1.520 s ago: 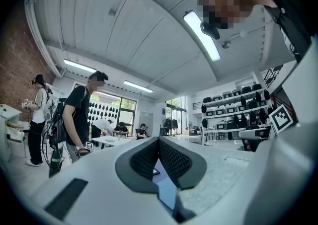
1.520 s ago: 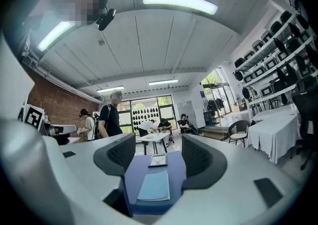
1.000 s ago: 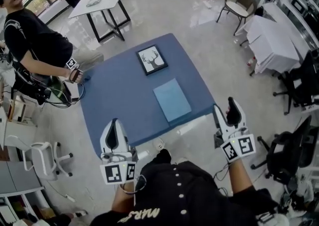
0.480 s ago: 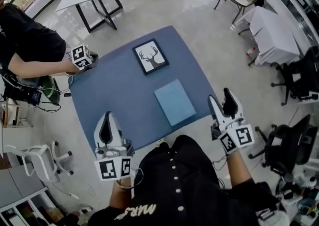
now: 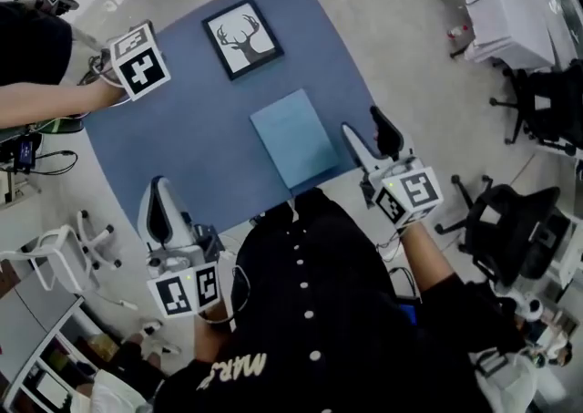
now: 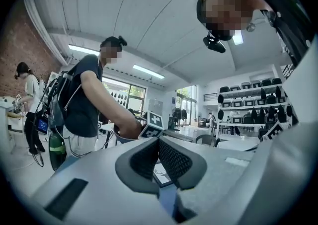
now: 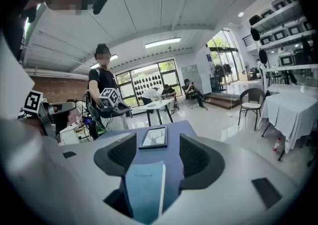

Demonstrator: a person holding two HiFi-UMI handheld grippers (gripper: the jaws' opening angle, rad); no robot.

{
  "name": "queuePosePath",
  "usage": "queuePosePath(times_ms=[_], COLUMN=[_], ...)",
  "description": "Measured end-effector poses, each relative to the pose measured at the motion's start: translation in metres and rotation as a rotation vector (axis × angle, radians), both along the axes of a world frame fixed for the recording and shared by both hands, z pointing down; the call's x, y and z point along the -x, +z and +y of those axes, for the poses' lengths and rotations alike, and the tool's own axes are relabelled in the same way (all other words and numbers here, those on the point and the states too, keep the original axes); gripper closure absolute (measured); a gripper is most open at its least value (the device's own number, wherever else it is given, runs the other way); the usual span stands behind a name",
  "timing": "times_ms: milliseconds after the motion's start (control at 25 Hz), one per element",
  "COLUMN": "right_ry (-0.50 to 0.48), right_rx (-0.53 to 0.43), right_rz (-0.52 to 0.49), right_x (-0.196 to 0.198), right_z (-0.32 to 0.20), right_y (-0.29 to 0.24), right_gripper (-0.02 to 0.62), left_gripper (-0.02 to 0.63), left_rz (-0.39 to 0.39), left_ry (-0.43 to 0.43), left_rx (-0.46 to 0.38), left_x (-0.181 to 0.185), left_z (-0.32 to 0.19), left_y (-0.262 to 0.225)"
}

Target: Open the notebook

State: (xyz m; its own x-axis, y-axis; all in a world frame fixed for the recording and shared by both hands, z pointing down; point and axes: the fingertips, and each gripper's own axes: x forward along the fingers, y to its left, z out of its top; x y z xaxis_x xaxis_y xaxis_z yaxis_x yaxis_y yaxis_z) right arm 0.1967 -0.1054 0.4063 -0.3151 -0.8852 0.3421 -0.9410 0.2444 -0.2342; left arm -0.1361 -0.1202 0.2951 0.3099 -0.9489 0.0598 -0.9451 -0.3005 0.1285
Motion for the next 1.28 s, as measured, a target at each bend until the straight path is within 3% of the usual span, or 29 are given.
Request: queuePosePath(times_ms=[280, 480, 640, 880, 1280], right_ry=[-0.118, -0.174, -0.203, -0.218, -0.203], right_rx=[0.191, 0.392, 0.484, 0.542, 0.477], right_rz=[-0.016, -0.056, -0.06, -0.043, 0.148], right_x=[0.017, 0.031, 0.041, 0.045, 0.043], right_z=[-0.016, 0.003, 0.013, 0.022, 0.019], right_y=[0.106, 0.175, 0.208, 0.234, 0.227], right_gripper=[0.313, 0.322, 0.339, 0.392, 0.504], left_gripper=[0.603, 0.603, 0.603, 0.603, 0.603], left_rz=[-0.019, -0.027, -0.026, -0.033, -0.034], left_ry=[0.007, 0.014, 0.006, -0.018, -0.044], left_rx=[0.072, 0.14, 0.176, 0.209, 0.218], left_x=[-0.027, -0.04, -0.039, -0.036, -0.026], left_z=[-0.008, -0.001, 0.002, 0.011, 0.018], left_y=[0.044, 0.074, 0.092, 0.111, 0.115])
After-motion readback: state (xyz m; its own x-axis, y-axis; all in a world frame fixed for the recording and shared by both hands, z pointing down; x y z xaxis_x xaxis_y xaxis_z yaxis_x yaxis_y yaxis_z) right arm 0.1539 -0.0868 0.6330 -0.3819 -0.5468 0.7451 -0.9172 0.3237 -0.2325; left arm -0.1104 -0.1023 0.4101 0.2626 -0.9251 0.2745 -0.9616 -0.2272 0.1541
